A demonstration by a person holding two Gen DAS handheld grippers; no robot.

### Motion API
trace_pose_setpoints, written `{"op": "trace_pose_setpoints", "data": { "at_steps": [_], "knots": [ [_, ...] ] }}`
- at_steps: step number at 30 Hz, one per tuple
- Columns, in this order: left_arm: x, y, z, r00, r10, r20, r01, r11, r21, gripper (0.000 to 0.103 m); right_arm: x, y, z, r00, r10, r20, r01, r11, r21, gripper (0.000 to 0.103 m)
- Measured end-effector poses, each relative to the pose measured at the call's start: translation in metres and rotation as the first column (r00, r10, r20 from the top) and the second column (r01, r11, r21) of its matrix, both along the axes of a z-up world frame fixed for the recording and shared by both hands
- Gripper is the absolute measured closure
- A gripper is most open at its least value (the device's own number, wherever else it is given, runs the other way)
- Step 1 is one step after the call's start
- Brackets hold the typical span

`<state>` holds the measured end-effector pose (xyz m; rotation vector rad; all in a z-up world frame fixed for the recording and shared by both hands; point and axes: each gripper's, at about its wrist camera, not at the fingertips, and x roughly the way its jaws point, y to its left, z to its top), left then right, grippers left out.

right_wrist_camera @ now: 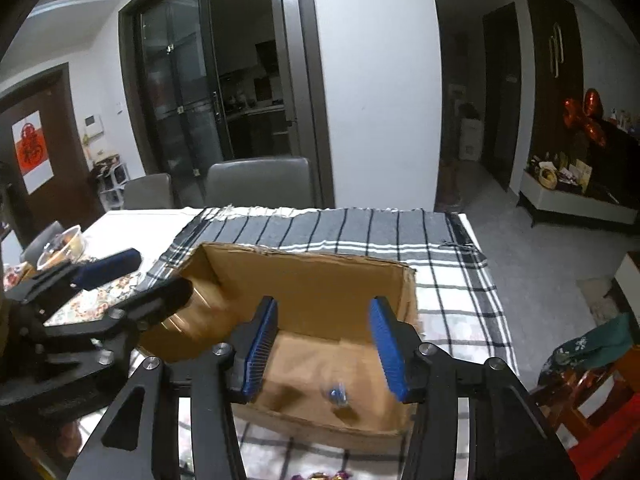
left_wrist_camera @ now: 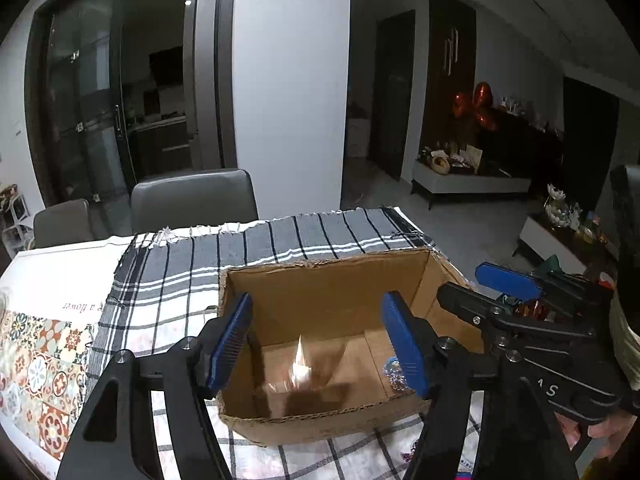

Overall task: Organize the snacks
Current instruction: 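Move both grippers back over the remaining snacks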

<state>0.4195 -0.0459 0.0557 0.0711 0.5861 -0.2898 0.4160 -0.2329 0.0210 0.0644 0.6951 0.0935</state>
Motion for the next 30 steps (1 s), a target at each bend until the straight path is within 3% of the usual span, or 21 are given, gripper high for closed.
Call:
{"op": "trace_pose_setpoints", "data": {
  "at_steps": [4, 9, 18, 24, 30],
  "knots": [
    [-0.017, 0.005, 0.006, 1.000, 0.014, 0.022, -0.014, 1.000, 0.003, 0.020, -0.021, 0.000, 0.006, 1.000, -0.008, 0.021, 0.007, 1.000, 0.022, 0.054],
    [-0.057, 0.013, 0.016, 0.996, 0.028, 0.079, -0.028, 1.000, -0.001, 0.015, -0.054, 0.006, 0.012, 0.999, 0.010, 0.053, -0.011, 1.000, 0.021, 0.054],
    [-0.127, 0.025, 0.020, 0.991, 0.065, 0.119, -0.065, 0.998, 0.004, 0.015, -0.115, 0.014, 0.016, 0.997, 0.019, 0.080, -0.023, 0.998, 0.056, 0.054],
    [-0.157, 0.039, 0.010, 0.992, 0.094, 0.088, -0.091, 0.995, -0.034, 0.015, -0.145, 0.020, 0.013, 0.996, -0.005, 0.090, -0.001, 0.998, 0.068, 0.054],
    [-0.178, 0.046, -0.011, 0.992, 0.118, 0.051, -0.117, 0.993, -0.010, 0.015, -0.170, 0.025, -0.003, 0.997, -0.024, 0.077, 0.017, 0.996, 0.086, 0.054]
  ]
}}
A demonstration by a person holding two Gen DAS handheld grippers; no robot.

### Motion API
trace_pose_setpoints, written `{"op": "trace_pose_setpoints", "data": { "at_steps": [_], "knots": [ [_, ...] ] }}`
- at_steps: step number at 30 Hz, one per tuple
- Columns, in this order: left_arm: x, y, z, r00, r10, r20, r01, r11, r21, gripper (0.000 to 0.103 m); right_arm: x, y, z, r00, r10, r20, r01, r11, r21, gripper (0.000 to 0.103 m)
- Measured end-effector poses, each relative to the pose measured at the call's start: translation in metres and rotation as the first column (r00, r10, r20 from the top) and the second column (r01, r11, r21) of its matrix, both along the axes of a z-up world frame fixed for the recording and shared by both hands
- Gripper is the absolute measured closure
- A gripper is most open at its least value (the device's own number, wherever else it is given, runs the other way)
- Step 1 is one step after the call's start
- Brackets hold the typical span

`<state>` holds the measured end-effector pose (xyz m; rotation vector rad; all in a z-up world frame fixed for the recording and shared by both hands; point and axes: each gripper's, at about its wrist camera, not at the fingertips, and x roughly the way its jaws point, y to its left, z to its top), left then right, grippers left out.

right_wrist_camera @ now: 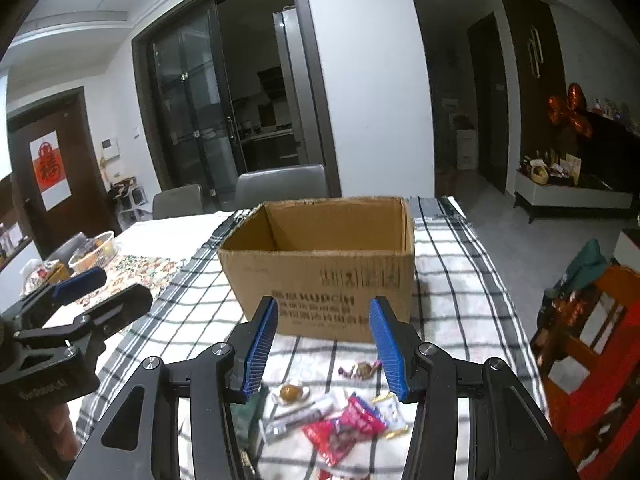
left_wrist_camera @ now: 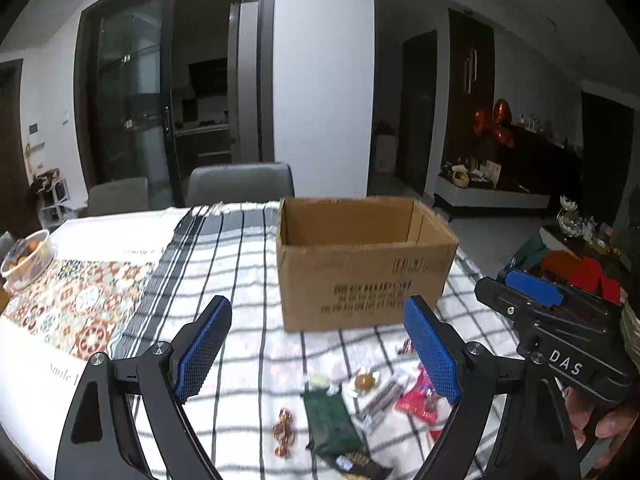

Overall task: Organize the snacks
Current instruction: 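Move both grippers back over the remaining snacks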

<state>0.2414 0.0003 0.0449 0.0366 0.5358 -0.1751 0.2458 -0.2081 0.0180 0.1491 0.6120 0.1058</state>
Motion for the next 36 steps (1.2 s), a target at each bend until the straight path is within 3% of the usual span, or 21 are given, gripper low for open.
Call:
{"op": "trace_pose_setpoints", "data": {
  "at_steps": [14, 26, 36],
  "knots": [
    [-0.024, -0.004, -0.064, 0.991, 0.006, -0.132, -0.006, 1.000, -0.002, 0.018, -0.027, -0.010, -0.062, 0.989, -0.040, -0.143, 0.050, 0.996, 0.068, 0.054],
    [-0.007, -0.006, -0.106, 0.970, 0.009, -0.243, -0.010, 1.000, -0.005, 0.027, -0.019, -0.012, -0.114, 0.958, -0.047, -0.283, 0.083, 0.989, 0.119, 0.054],
    [0.012, -0.009, -0.138, 0.948, 0.008, -0.318, -0.013, 1.000, -0.014, 0.032, -0.005, -0.015, -0.129, 0.946, -0.059, -0.319, 0.110, 0.983, 0.144, 0.054]
  ]
}}
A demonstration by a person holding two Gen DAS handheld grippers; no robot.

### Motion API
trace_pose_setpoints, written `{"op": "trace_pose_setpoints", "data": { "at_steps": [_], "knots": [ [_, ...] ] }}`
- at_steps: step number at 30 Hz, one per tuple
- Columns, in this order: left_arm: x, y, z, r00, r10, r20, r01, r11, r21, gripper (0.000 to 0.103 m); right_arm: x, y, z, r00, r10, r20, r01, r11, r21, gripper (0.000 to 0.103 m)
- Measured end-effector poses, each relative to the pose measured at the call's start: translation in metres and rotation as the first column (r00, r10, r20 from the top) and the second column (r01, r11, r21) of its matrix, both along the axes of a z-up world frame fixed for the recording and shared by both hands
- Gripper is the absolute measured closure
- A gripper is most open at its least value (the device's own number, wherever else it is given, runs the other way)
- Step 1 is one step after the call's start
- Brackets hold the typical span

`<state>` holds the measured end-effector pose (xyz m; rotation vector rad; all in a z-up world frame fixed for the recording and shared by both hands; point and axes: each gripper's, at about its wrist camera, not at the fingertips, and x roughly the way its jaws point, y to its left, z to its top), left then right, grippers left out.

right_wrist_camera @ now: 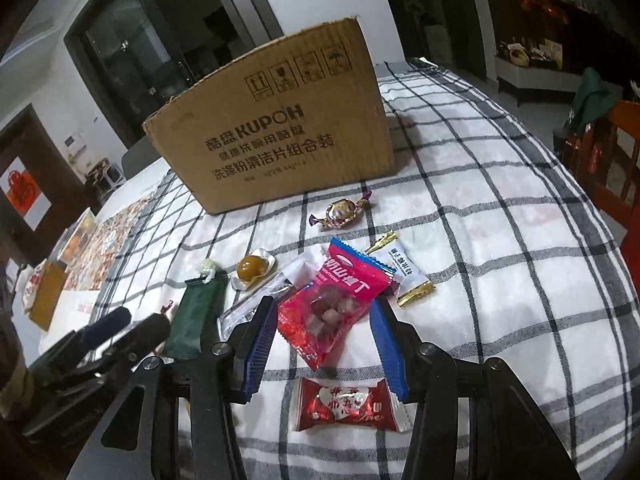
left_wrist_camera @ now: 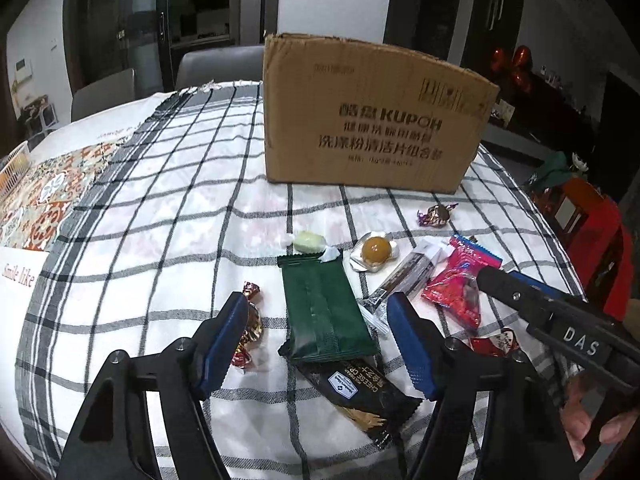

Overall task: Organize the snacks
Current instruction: 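Move both grippers back over the remaining snacks, then grasp the green packet with the left gripper while the right gripper grasps the pink bag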

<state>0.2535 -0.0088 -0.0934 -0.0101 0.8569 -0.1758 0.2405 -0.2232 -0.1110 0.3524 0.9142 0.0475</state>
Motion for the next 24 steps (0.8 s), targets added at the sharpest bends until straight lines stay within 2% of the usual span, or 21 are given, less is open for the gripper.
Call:
{"op": "trace_pose_setpoints", "data": {
  "at_steps": [16, 24],
  "knots": [
    [0.018, 0.002, -0.025, 0.997, 0.007, -0.075, -0.008, 1.000, -0.019, 0.032, 0.022, 0.009, -0.018, 0.998, 0.014, -0.060, -0.016, 0.999, -0.037, 0.054],
    [0.025, -0.004, -0.036, 0.995, 0.015, -0.095, -0.015, 1.000, 0.003, 0.038, 0.026, 0.012, -0.023, 0.997, 0.021, -0.069, -0.025, 0.998, -0.052, 0.054]
  ]
}}
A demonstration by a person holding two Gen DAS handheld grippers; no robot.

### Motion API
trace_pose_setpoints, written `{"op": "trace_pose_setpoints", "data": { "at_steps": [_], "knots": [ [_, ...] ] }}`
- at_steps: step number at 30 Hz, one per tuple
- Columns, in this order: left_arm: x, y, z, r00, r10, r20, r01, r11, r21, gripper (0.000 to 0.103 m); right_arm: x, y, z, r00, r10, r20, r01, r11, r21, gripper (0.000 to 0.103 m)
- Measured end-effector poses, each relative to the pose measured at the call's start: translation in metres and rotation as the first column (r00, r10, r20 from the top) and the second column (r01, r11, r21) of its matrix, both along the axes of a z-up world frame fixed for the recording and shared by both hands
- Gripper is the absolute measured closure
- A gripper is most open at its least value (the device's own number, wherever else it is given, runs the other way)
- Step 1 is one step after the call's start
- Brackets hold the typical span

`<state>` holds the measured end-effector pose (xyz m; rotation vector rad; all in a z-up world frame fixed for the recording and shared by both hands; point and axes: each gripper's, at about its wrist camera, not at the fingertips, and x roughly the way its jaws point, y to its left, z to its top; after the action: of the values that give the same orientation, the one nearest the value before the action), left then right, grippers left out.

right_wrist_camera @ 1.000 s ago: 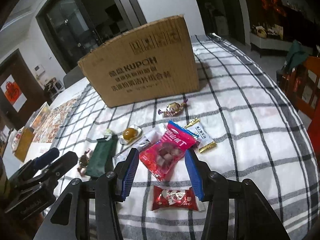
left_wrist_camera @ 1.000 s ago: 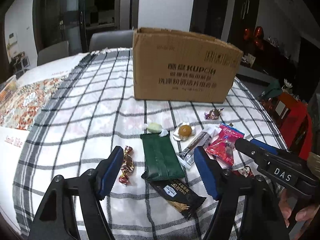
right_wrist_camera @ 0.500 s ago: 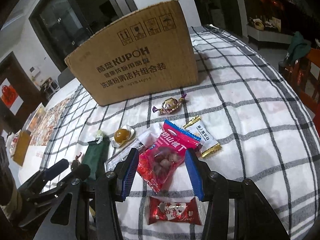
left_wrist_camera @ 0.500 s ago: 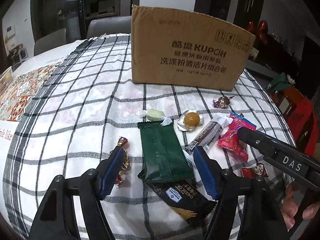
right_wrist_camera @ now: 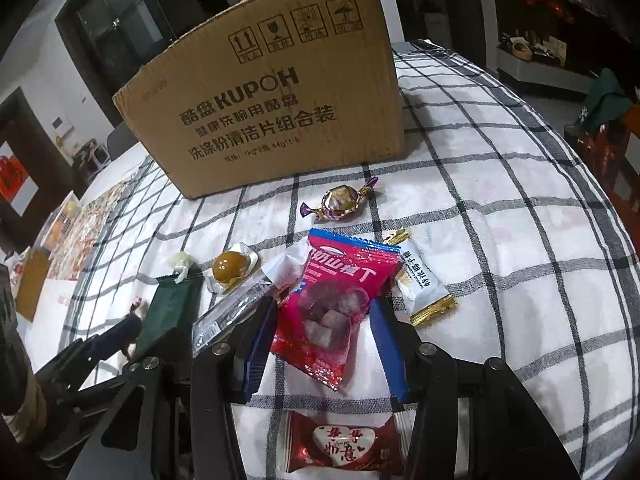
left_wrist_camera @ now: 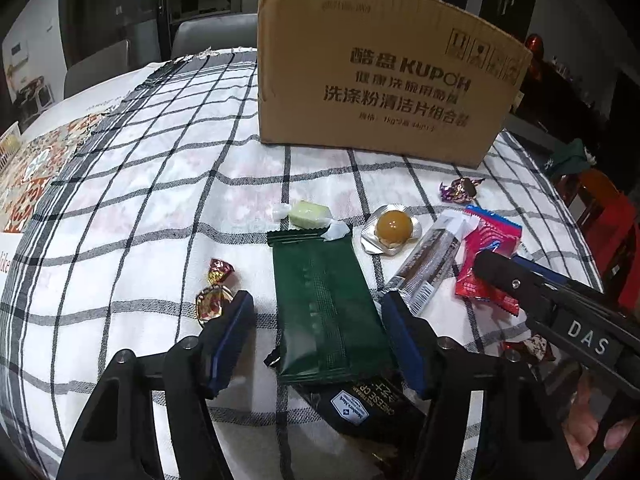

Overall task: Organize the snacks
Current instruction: 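Grasp the green packet with the left gripper while the right gripper grasps the pink bag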

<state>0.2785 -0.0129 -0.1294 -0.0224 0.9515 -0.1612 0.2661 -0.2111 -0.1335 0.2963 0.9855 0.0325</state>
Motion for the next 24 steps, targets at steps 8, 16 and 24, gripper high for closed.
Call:
{"op": "trace_pose_setpoints", "data": {
  "at_steps": [8, 16, 24],
  "knots": [
    [0.002, 0.000, -0.002, 1.000, 0.003, 0.002, -0.003, 1.000, 0.002, 0.058, -0.003, 0.002, 0.001, 1.000, 0.008, 0.013, -0.008, 1.000, -0.020, 0.065],
    [-0.007, 0.000, 0.011, 0.999, -0.011, 0.032, 0.012, 1.000, -0.011, 0.059, -0.010, -0.001, 0.008, 0.999, 0.009, 0.034, -0.008, 1.000, -0.012, 0.071],
    [-0.021, -0.006, 0.039, 0.995, -0.031, 0.091, 0.034, 0.999, -0.037, 0.059, -0.027, -0.005, 0.029, 0.996, 0.013, 0.089, -0.012, 1.000, -0.006, 0.073]
  ]
}}
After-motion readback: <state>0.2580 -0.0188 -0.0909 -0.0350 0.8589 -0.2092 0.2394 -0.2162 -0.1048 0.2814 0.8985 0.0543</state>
